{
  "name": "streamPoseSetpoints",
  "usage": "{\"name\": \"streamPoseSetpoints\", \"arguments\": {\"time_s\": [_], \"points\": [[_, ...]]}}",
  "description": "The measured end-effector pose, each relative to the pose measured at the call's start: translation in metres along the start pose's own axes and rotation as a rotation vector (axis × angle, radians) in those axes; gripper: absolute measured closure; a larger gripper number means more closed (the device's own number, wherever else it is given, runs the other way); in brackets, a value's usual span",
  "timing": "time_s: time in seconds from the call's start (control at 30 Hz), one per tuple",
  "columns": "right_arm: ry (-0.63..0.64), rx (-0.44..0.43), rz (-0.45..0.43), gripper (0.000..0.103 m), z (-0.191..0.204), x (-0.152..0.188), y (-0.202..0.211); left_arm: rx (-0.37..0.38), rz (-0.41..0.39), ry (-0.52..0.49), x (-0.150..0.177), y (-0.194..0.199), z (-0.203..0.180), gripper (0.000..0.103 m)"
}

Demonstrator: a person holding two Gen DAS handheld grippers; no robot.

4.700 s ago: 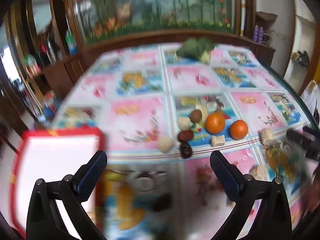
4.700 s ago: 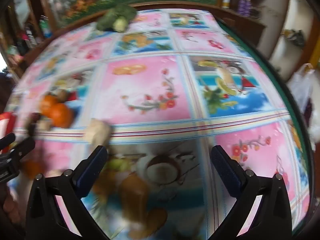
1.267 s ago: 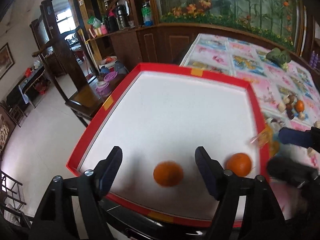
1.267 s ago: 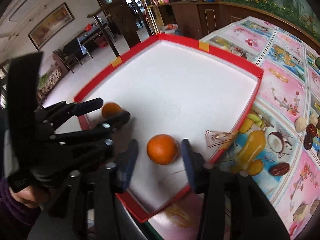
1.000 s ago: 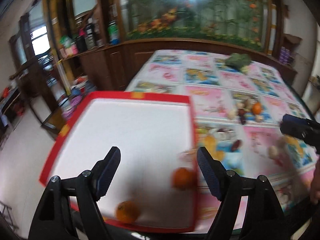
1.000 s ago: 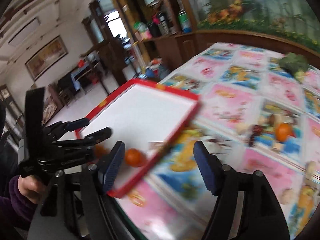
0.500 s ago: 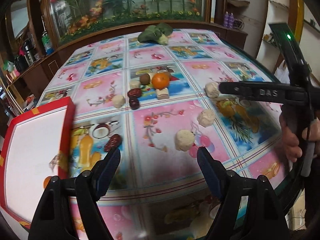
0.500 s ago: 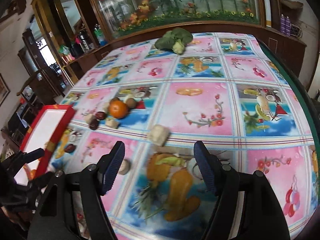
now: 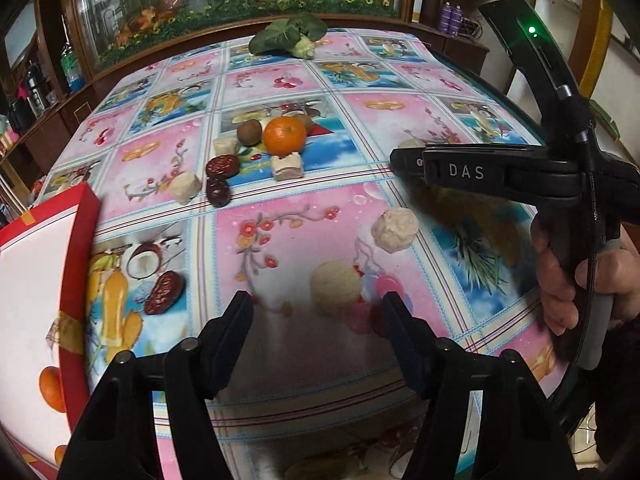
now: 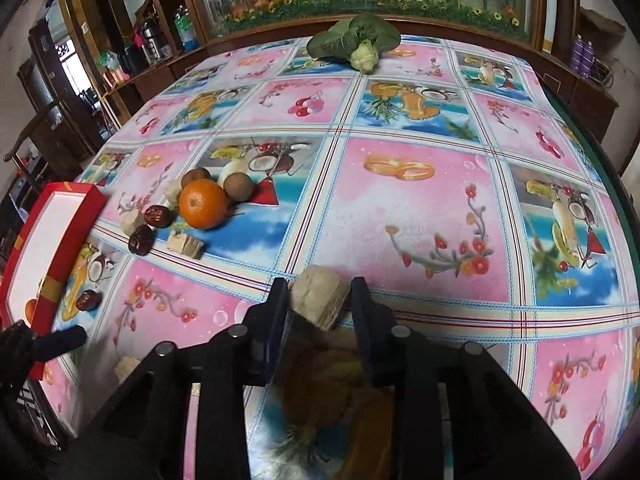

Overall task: Organize fruits
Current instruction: 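Grasp a round beige biscuit with the left tool while the right tool grasps a beige cube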

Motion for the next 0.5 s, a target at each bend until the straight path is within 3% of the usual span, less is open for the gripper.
{"name": "streamPoseSetpoints", "arguments": {"time_s": [0.17, 0.3, 0.5], "points": [[-0.046, -0.022, -0.016, 0.069, -0.007, 0.001, 0.006, -0.006, -0.004, -0.004, -0.002, -0.008, -0.002, 0.054], [-0.052, -0.035, -0.06, 0.069, -0.006, -0.001, 0.015, -0.002, -0.015, 0.011, -0.004, -0.007, 0.003, 0.077], [-0.056, -0.019, -0.09, 0.069, -0.006, -0.003, 0.018, -0.021, -0.052, 0.032, -0.004, 0.004, 0.011, 0.077]]}}
Point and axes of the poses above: each gripper's, at about its wrist camera, not at the fingertips, and y roughly against the way its jaws point, z to its left, x to its underside, the point moved 2 cm from there along -y, roughly the way its jaws point, and after that the axes turned 6 degrees about y, right-handed, at the moved point
